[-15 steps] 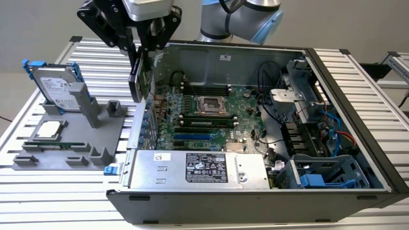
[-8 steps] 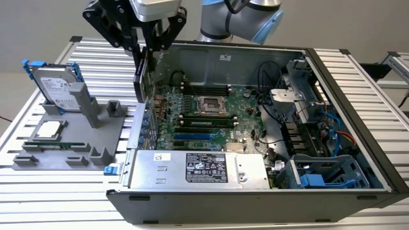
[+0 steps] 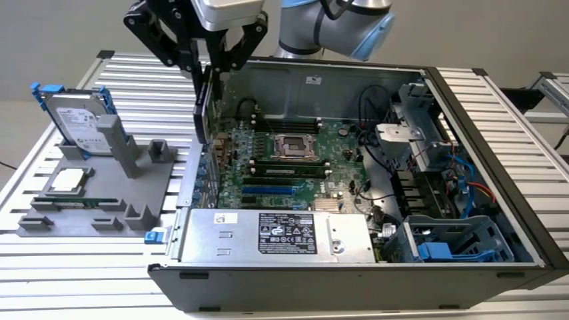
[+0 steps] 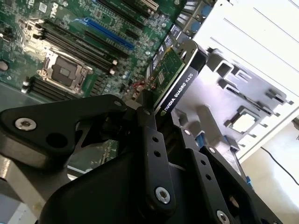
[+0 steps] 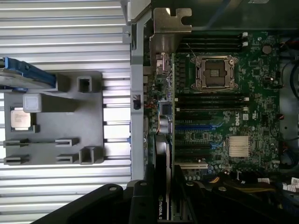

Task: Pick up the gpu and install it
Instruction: 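Pick up the gpu and move the gpu toward the slot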

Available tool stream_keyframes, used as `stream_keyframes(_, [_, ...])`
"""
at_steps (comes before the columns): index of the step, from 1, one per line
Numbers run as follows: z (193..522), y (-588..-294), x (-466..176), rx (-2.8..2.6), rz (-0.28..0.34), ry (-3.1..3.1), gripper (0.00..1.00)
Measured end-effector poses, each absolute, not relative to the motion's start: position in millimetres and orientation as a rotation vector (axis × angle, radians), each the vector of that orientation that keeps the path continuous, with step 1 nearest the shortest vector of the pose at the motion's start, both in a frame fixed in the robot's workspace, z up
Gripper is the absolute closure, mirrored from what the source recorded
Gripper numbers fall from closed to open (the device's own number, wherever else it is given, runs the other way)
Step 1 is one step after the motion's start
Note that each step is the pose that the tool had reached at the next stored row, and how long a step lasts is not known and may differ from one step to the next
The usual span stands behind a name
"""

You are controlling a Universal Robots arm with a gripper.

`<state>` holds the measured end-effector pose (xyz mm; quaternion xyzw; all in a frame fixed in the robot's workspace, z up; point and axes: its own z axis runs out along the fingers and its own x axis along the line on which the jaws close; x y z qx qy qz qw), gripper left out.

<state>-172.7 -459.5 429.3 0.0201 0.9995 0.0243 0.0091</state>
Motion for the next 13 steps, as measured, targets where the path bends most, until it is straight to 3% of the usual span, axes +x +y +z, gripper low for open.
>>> stream_keyframes(13, [429.3,-460.5,-160.2,0.063,0.076,3.122,1.0])
